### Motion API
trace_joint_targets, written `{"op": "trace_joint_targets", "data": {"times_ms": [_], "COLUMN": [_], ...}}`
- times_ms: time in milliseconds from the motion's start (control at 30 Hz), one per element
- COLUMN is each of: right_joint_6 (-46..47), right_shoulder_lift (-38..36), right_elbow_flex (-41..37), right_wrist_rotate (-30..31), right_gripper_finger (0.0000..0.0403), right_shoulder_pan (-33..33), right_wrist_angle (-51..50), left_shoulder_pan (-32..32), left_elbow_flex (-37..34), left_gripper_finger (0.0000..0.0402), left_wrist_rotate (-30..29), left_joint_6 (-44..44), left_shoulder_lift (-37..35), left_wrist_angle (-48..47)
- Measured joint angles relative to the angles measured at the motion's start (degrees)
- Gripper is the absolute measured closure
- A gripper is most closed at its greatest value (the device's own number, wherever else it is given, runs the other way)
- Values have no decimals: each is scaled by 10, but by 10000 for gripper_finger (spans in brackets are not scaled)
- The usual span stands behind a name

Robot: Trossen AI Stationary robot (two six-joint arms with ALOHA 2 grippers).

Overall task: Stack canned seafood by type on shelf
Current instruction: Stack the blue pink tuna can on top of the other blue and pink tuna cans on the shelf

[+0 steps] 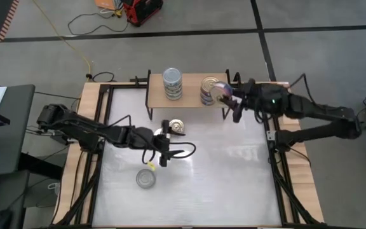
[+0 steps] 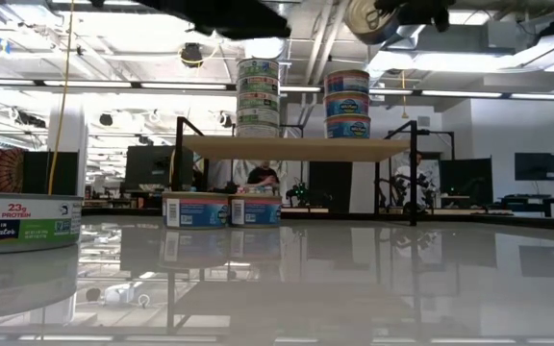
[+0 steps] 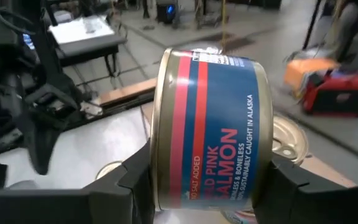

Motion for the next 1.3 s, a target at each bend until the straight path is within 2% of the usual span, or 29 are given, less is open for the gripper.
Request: {"op": "trace_joint_targets", "data": {"times_ms": [267,533,733,800,867,967,1067,1300], "right_joint_6": [8,18,33,30,27,-6,-62,-117], "right_shoulder_lift": [58,136,204,228,252,289,319,370], "right_elbow_flex": [94,171,217,235,260,309,352,387], "right_wrist_rotate": [-181,-371,-548,-613,-642,-644,-661,-756], "right_gripper_finger": [183,183,182,182,182,182,182,182], "right_shoulder_pan": [-133,-254,-334,-359,-382,-411,-436,-451], "right_wrist_angle": [-94,-160,-187,-201,-232,-311,-396,-427], "left_shoulder_pan": [-58,-74,-74,-75,-81,-90,-94,-93], "left_elbow_flex": [-15,-15,-15,-15,-15,-15,-15,-15], "left_gripper_finger": [109,109,109,109,109,109,109,109], "left_wrist_rotate": [-116,-115,-117,-140,-180,-218,-221,-221], "left_joint_6": [-33,-38,-26,-10,16,54,72,89], "left_shoulder_lift": [0,0,0,0,-1,-3,-3,-3], "left_wrist_angle": [4,-1,-3,-3,-3,-1,-7,-13]}}
